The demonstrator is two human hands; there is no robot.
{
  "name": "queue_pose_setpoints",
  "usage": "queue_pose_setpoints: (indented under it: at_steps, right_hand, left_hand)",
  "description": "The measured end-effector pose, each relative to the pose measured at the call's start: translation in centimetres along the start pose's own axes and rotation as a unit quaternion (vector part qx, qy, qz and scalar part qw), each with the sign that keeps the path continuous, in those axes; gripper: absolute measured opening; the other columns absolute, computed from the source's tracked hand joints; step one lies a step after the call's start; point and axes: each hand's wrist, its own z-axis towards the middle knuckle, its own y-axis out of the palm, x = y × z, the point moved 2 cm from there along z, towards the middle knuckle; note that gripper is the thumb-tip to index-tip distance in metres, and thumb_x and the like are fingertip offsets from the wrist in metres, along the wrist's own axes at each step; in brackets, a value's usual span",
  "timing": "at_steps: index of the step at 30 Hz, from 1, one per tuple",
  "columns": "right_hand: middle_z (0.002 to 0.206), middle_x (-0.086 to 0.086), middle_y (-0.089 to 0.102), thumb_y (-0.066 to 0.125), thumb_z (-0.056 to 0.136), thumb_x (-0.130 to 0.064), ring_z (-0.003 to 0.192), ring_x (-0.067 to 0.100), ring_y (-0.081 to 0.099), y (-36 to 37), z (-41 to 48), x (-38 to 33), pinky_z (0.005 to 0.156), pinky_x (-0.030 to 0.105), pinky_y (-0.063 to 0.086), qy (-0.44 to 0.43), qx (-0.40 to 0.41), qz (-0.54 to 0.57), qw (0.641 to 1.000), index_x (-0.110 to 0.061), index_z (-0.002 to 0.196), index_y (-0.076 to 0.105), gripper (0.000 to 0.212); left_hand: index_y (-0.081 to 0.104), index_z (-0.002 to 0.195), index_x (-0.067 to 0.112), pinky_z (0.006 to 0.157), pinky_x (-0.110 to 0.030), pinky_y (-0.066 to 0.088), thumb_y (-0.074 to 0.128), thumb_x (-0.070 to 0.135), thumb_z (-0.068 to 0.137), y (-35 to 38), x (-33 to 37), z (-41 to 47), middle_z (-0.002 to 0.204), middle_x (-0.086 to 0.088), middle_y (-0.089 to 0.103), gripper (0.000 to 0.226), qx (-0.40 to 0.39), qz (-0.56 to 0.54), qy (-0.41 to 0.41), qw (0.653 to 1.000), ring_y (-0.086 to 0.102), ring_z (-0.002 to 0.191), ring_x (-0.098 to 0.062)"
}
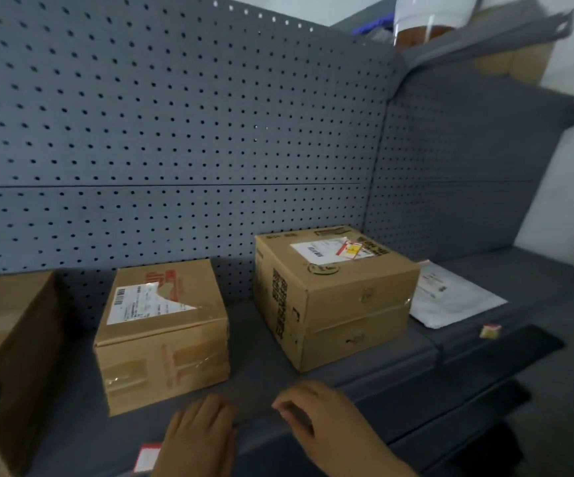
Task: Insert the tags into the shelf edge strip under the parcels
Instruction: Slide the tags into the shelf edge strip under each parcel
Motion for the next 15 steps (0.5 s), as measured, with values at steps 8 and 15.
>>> queue_pose_setpoints:
  at_steps: [8,15]
  right_hand:
    - [0.113,-0.008,0.059,0.049,0.096,-0.029,0.103,0.003,0.050,-6.2,-4.3,7.6,0.085,0.020,0.044,0.055,0.033,0.001,0.998,-0.031,0.107,0.059,0.015]
    - [0.109,-0.010,0.059,0.054,0.092,-0.028,0.100,0.002,0.051,-11.8,-8.3,16.8,0.086,0.019,0.044,0.093,0.079,-0.009,0.992,-0.031,0.102,0.060,0.012]
  left_hand:
    - [0.044,0.094,0.039,0.061,-0.020,0.027,0.041,0.035,0.065,6.2,8.3,6.8,0.085,0.014,0.053,0.029,-0.061,-0.086,0.052,0.993,0.040,0.074,-0.004]
    - [0.044,0.097,0.041,0.060,-0.016,0.030,0.044,0.038,0.070,12.9,17.1,12.2,0.091,0.021,0.040,0.028,-0.112,-0.152,0.083,0.978,0.041,0.077,0.001]
